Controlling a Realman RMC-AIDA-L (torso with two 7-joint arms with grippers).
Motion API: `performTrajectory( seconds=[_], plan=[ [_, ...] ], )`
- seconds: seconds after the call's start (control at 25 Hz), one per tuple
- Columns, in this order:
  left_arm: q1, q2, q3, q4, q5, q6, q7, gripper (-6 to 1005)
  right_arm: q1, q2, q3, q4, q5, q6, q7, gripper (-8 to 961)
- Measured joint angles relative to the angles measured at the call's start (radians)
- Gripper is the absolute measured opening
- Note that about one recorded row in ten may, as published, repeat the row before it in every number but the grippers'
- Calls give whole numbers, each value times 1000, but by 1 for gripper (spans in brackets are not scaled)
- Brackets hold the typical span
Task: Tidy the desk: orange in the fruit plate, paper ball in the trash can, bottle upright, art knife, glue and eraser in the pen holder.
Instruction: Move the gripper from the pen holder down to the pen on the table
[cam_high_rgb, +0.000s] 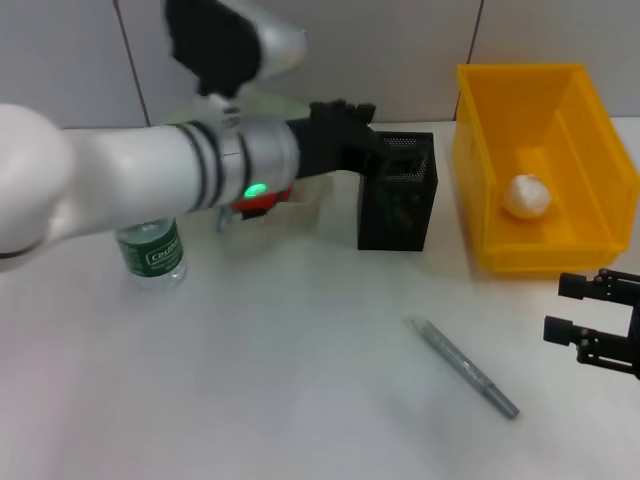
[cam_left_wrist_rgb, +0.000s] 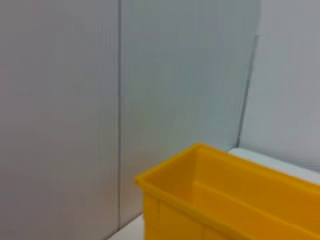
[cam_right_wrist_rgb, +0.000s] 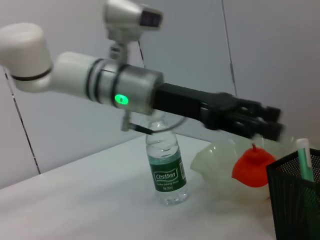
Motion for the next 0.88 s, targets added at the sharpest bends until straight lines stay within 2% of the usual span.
performTrajectory(
  seconds=[0.08, 0.12, 0.2, 0.36, 0.4, 0.44, 0.6, 0.72, 0.76, 0.8, 0.88],
  plan=[
    [93, 1, -69, 103, -15, 114, 64, 846, 2, 1, -2, -22, -2, -1, 21, 642],
    [106, 1, -81, 119, -24, 135, 77, 846, 2, 2, -5, -41, -3, -2, 41, 641],
    [192, 2, -146, 193, -94, 254, 159, 846, 1, 4, -11, -84, -5, -5, 85, 641],
    [341, 2, -281, 259, -238, 480, 289, 846, 3, 5, -45, -195, -19, -11, 217, 641],
    [341, 2, -281, 259, -238, 480, 289, 846, 5, 5, -63, -228, -28, -10, 256, 641],
    [418, 2, -375, 258, -318, 633, 374, 846, 8, 5, -86, -269, -43, -8, 306, 641],
    [505, 3, -519, 178, -404, 852, 510, 846, 41, 6, -180, -414, -117, 0, 512, 641],
    [527, 5, -630, 77, -416, 983, 586, 846, 101, 5, -245, -490, -199, -1, 674, 642],
    [528, 7, -701, 0, -412, 1059, 630, 846, 121, 5, -267, -511, -230, -3, 719, 642],
    [527, 8, -718, -20, -410, 1074, 640, 846, 144, 4, -294, -535, -265, -7, 775, 642],
    [526, 15, -798, -115, -391, 1151, 689, 846, 209, 3, -381, -593, -389, -17, 918, 642]
  ],
)
